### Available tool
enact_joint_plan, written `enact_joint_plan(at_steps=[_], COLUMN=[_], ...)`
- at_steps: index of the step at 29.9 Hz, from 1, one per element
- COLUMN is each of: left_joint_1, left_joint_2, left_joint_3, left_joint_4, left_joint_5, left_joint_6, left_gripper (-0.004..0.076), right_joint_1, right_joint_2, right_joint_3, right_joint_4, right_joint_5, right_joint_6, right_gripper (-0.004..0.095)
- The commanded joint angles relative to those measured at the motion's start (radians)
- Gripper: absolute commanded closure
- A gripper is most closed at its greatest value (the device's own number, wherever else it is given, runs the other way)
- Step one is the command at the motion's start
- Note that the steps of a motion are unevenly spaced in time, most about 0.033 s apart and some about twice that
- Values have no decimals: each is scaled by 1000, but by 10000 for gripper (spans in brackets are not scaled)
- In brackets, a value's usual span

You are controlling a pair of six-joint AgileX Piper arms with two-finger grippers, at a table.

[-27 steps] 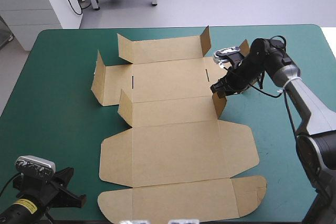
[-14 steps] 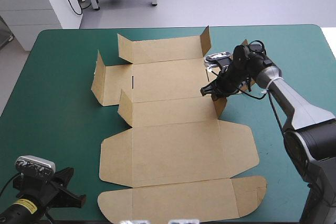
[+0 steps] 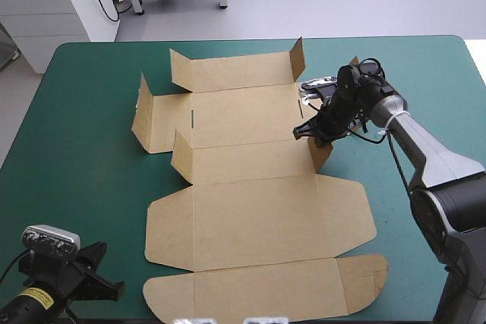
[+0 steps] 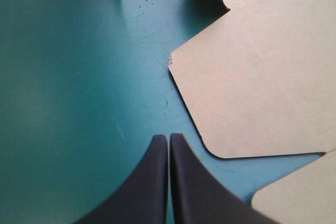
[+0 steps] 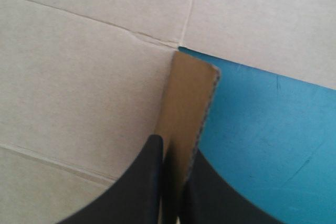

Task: Fold the box

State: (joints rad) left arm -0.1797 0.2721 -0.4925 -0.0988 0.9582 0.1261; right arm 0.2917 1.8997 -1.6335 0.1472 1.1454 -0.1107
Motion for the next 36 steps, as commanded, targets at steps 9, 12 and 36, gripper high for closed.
enact_joint_plan(at_steps=[9,12,36], left_joint_1=[1,1,1], left_joint_2=[10,10,10], left_joint_3=[-23,-23,-23], left_joint_4=[-11,-11,-11], left_joint_5=[-58,-58,-58], left_joint_6=[4,2,2], left_gripper=[731,731,731], right_joint_1=[-3,7,201], right_joint_2=[-53,-53,-45], right_joint_3=[-30,-30,-178], right_joint_4=[-3,-11,-79], right_joint_5=[9,7,-99], right_joint_6=[-92,-146,-674], right_gripper=[918,918,929])
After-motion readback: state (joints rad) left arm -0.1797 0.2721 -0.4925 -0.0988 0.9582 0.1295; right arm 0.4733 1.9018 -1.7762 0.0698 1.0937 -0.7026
